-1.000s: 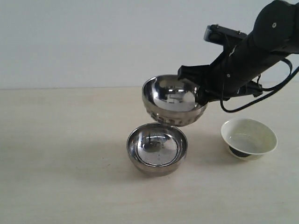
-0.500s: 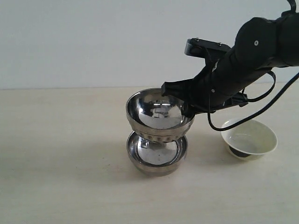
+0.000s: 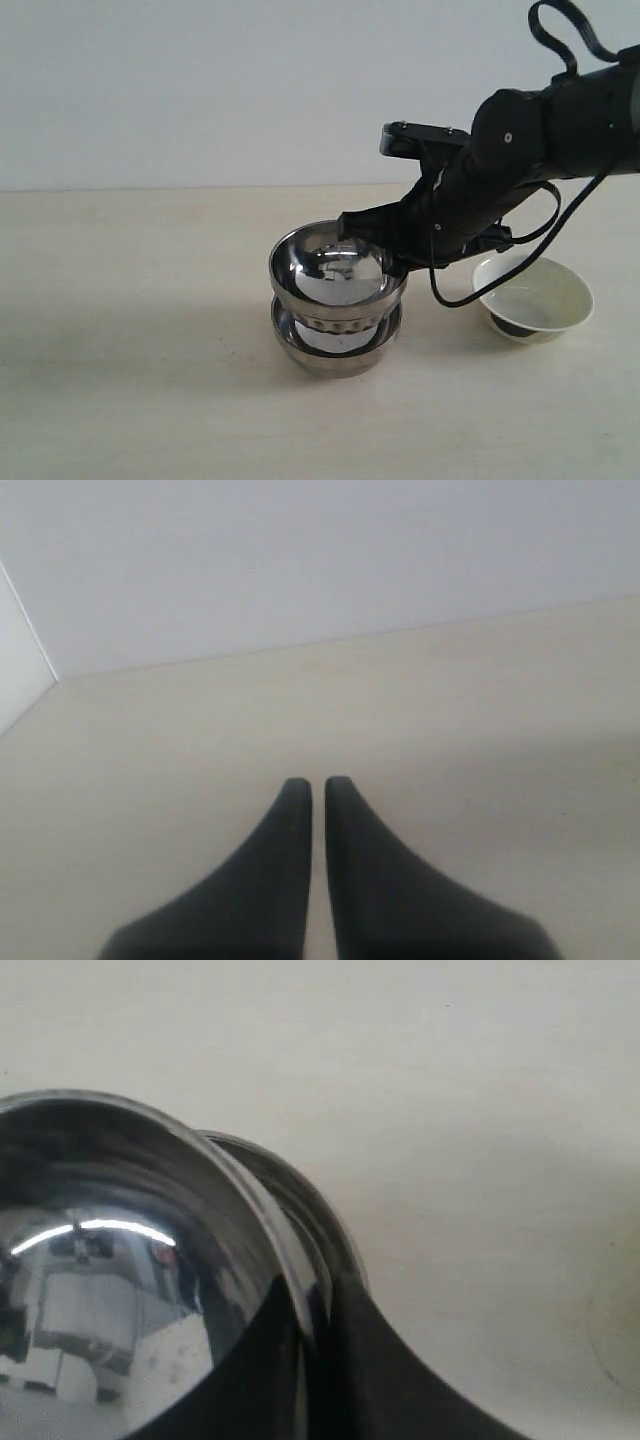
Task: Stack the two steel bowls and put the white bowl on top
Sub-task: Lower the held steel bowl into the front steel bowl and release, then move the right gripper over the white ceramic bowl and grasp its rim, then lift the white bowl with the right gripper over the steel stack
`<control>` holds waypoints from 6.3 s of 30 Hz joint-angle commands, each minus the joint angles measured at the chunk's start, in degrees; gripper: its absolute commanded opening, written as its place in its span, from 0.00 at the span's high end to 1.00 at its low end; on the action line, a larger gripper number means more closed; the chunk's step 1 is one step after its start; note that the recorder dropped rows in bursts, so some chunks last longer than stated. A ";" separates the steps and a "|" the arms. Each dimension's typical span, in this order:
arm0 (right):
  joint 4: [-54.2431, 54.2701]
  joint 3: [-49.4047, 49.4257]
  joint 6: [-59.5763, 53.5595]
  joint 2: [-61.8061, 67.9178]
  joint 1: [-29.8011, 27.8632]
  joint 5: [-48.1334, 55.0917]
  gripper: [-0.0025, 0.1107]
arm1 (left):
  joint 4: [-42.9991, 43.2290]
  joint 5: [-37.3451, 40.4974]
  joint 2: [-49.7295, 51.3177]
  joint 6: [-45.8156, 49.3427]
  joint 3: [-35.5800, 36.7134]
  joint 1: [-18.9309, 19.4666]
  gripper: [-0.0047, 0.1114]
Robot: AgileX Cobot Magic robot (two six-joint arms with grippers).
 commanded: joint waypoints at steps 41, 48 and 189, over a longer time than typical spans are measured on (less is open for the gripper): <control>-6.13 0.03 2.52 -1.23 -0.26 0.18 0.56 | -0.39 -0.46 -0.22 -0.56 0.20 0.14 0.93; -8.08 0.03 3.76 -5.30 -2.55 3.35 0.98 | -0.39 -0.46 -0.22 -0.56 0.20 0.14 0.93; 20.12 1.75 -17.91 -1.76 -2.85 1.39 0.98 | -0.39 -0.46 -0.22 -0.56 0.20 0.14 0.93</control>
